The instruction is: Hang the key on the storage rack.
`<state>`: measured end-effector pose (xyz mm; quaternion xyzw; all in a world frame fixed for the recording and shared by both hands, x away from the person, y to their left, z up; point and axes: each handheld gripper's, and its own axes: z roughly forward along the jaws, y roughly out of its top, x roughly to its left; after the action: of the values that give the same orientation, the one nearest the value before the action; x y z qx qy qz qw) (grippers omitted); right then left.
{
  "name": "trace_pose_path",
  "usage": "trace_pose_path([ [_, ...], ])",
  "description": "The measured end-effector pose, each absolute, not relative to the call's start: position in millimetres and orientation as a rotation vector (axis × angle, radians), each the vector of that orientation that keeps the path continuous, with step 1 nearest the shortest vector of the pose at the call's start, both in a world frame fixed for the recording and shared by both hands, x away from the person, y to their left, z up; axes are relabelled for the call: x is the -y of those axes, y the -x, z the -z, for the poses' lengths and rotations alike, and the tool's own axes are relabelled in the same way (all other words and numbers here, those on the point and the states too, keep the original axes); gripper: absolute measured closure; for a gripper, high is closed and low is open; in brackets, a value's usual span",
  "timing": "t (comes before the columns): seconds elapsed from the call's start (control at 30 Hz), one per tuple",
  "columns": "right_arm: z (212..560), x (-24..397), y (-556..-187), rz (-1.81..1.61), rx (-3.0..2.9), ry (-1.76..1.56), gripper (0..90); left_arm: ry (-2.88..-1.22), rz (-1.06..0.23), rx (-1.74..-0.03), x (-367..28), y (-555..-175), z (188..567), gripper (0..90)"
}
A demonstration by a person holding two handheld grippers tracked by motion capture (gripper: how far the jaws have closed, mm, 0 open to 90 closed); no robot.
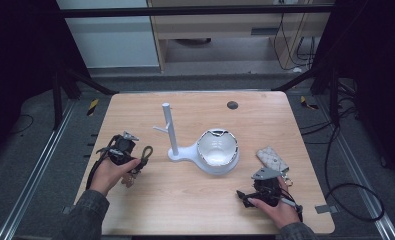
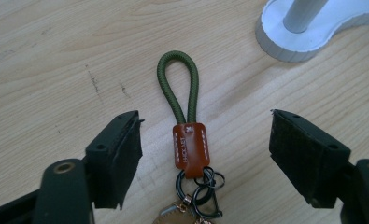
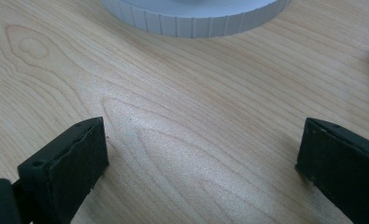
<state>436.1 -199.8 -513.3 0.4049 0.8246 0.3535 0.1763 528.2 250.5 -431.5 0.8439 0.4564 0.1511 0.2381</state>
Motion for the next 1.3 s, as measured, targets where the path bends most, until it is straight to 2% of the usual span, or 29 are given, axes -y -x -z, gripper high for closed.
trace_pose_path([
  [0.4, 513.4, 199.7, -436.3, -1.002, -2.335, -1.148, 1.8, -2.415, -0.340, -1.325, -246.0, -536.9, 448.4, 36.7],
  [0.83, 513.4, 199.7, -436.3, -1.001, -2.334, -1.148, 1.8, -2.460, -0.309, -1.373, -245.0, -545.2, 455.9, 52.9],
  [1.3, 513.4, 199.7, -436.3, -1.002, -2.334, -1.147, 1.8, -2.471, -0.304, -1.390, -246.6, -547.9, 462.3, 58.9],
])
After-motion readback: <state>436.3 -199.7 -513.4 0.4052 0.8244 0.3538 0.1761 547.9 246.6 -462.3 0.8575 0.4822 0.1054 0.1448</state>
